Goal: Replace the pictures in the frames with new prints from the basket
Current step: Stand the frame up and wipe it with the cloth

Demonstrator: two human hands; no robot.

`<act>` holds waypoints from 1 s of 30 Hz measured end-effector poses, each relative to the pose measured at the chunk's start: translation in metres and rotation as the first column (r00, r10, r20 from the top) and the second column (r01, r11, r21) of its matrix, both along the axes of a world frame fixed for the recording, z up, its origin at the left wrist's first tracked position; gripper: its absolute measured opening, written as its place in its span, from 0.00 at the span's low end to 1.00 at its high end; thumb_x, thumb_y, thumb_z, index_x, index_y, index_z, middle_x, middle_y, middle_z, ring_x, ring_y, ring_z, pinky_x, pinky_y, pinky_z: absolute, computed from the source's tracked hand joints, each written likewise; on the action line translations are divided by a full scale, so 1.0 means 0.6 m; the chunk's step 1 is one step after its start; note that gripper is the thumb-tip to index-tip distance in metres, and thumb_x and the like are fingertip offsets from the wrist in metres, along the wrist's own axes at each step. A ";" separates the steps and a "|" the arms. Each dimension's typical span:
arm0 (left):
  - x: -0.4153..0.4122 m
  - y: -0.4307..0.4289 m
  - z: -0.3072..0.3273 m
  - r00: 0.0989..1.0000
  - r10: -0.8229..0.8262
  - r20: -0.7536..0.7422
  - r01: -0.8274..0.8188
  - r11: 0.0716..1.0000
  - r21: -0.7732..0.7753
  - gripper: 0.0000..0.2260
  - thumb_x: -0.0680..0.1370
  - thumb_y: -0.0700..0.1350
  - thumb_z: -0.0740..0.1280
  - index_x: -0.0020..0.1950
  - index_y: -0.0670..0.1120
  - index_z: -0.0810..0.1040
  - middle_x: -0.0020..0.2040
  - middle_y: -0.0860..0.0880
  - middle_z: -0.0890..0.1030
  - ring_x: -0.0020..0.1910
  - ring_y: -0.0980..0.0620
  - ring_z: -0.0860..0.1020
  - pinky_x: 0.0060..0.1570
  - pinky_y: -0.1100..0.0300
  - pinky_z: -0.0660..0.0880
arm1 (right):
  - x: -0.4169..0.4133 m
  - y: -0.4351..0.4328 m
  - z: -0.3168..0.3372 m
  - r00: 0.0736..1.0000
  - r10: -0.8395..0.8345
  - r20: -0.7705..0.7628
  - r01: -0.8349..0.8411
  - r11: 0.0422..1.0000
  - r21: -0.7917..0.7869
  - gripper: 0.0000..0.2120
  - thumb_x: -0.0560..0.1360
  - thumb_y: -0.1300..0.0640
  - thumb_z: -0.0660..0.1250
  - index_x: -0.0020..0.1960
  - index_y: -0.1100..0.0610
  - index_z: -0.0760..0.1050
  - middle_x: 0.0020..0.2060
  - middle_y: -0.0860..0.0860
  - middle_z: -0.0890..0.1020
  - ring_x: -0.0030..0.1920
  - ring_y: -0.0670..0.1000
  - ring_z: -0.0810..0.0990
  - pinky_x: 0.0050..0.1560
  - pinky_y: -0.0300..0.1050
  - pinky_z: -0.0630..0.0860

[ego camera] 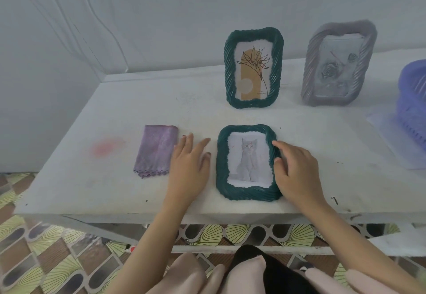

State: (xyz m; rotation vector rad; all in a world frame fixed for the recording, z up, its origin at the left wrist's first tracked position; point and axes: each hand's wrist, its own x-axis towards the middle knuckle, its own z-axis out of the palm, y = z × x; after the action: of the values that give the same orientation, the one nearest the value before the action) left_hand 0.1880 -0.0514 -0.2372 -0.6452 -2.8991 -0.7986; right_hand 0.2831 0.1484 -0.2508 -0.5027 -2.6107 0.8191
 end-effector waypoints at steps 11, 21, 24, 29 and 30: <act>-0.082 -0.093 0.009 0.920 0.379 0.102 -0.378 0.925 -0.025 0.26 0.76 0.43 0.60 0.74 0.48 0.58 0.62 0.39 0.73 0.61 0.37 0.69 0.58 0.49 0.67 | 0.001 -0.002 0.001 1.000 -0.003 0.002 0.003 1.000 -0.002 0.22 0.74 0.54 0.53 0.66 0.55 0.71 0.61 0.51 0.77 0.63 0.53 0.71 0.66 0.53 0.65; -0.073 -0.101 0.071 0.799 0.083 0.596 -0.456 0.728 0.511 0.16 0.71 0.29 0.67 0.52 0.48 0.77 0.40 0.44 0.80 0.38 0.47 0.78 0.34 0.61 0.77 | 0.003 0.000 0.005 1.000 0.013 -0.008 -0.013 0.998 -0.060 0.19 0.76 0.57 0.56 0.66 0.55 0.71 0.61 0.52 0.77 0.63 0.54 0.71 0.66 0.53 0.64; -0.061 -0.093 0.085 0.796 -0.039 0.603 -0.430 0.665 0.611 0.16 0.69 0.29 0.68 0.48 0.48 0.78 0.38 0.44 0.82 0.35 0.49 0.80 0.33 0.62 0.77 | 0.006 -0.006 0.012 0.999 0.026 -0.041 -0.028 0.998 -0.062 0.19 0.76 0.57 0.58 0.67 0.54 0.69 0.61 0.50 0.76 0.63 0.53 0.70 0.64 0.48 0.62; -0.036 -0.060 0.127 0.812 -0.258 0.523 -0.326 0.544 0.774 0.16 0.72 0.27 0.64 0.51 0.47 0.76 0.40 0.47 0.84 0.36 0.49 0.82 0.32 0.59 0.77 | 0.010 -0.037 0.041 0.962 0.177 -0.207 -0.224 0.947 -0.229 0.19 0.77 0.52 0.57 0.67 0.42 0.65 0.62 0.32 0.69 0.61 0.33 0.67 0.63 0.28 0.61; -0.030 -0.048 0.134 0.805 -0.299 0.513 -0.310 0.524 0.793 0.16 0.73 0.27 0.63 0.52 0.46 0.76 0.40 0.47 0.84 0.37 0.49 0.82 0.31 0.60 0.77 | 0.010 -0.045 0.052 0.948 0.205 -0.243 -0.277 0.909 -0.312 0.18 0.78 0.52 0.58 0.66 0.40 0.64 0.62 0.31 0.68 0.62 0.33 0.68 0.62 0.26 0.62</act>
State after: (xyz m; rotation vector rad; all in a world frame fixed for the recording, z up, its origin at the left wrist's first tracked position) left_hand 0.1703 -0.0803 -0.1566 -0.2484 -2.2962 -2.5917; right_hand 0.2889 0.1212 -0.2198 -0.1658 -2.3745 1.3473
